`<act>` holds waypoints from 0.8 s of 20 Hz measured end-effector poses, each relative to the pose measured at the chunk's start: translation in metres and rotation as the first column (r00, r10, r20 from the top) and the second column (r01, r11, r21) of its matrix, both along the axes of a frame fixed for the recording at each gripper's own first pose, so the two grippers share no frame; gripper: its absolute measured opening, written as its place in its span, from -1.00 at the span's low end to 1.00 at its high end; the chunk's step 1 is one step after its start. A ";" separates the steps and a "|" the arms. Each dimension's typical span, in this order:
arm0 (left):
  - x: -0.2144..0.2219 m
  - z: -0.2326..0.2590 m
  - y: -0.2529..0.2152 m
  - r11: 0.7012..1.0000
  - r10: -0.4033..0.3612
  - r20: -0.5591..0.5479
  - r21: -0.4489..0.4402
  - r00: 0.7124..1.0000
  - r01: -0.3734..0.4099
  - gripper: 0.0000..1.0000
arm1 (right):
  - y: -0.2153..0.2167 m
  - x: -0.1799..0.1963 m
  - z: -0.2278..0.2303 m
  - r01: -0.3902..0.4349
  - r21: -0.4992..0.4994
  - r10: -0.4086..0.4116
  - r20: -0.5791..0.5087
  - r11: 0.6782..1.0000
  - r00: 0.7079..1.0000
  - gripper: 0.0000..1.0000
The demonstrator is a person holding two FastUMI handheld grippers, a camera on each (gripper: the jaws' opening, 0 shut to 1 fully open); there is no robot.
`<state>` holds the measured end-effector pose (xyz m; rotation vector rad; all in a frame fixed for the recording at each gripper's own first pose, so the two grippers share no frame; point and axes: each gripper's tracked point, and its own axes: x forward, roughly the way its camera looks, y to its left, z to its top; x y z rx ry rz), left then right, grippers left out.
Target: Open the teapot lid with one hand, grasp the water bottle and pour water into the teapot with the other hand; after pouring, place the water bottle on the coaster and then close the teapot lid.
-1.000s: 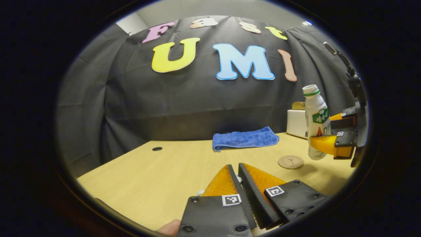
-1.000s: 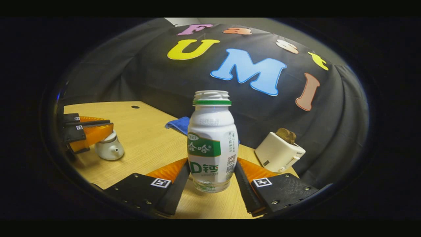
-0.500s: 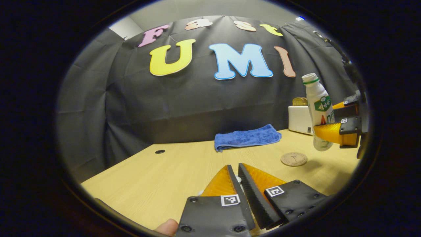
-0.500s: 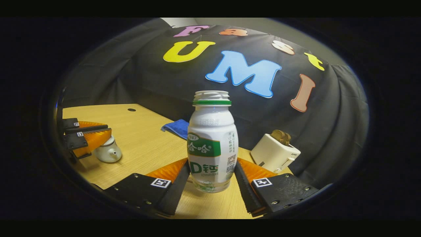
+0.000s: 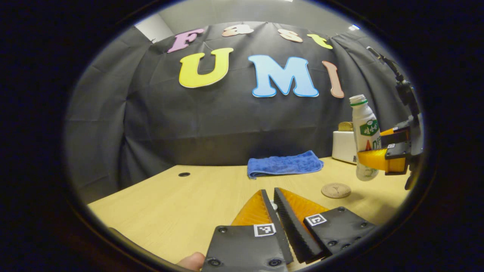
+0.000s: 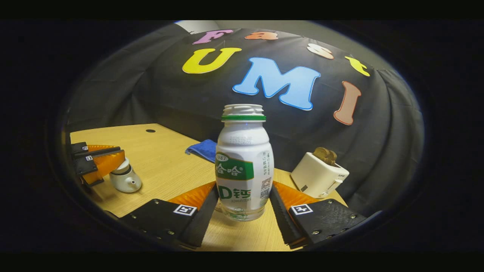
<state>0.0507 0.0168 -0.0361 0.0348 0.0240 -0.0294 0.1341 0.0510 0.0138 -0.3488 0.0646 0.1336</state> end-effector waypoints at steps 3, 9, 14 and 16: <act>0.002 -0.003 -0.002 1.000 0.008 -0.012 0.022 1.000 -0.008 -0.81 | -0.002 0.001 -0.003 0.004 -0.002 -0.004 -0.007 1.000 1.000 0.51; 0.001 -0.003 -0.004 1.000 0.001 -0.015 0.009 1.000 0.000 1.00 | -0.001 0.002 -0.006 0.003 0.002 -0.003 -0.017 1.000 1.000 0.51; 0.000 -0.003 -0.005 1.000 0.011 -0.015 0.029 1.000 -0.011 -0.63 | 0.001 0.003 -0.008 0.000 0.002 0.000 -0.026 1.000 1.000 0.51; -0.001 -0.002 -0.006 0.999 0.010 -0.014 0.031 1.000 -0.010 -0.63 | 0.001 0.006 -0.008 0.004 0.009 -0.004 -0.023 1.000 1.000 0.51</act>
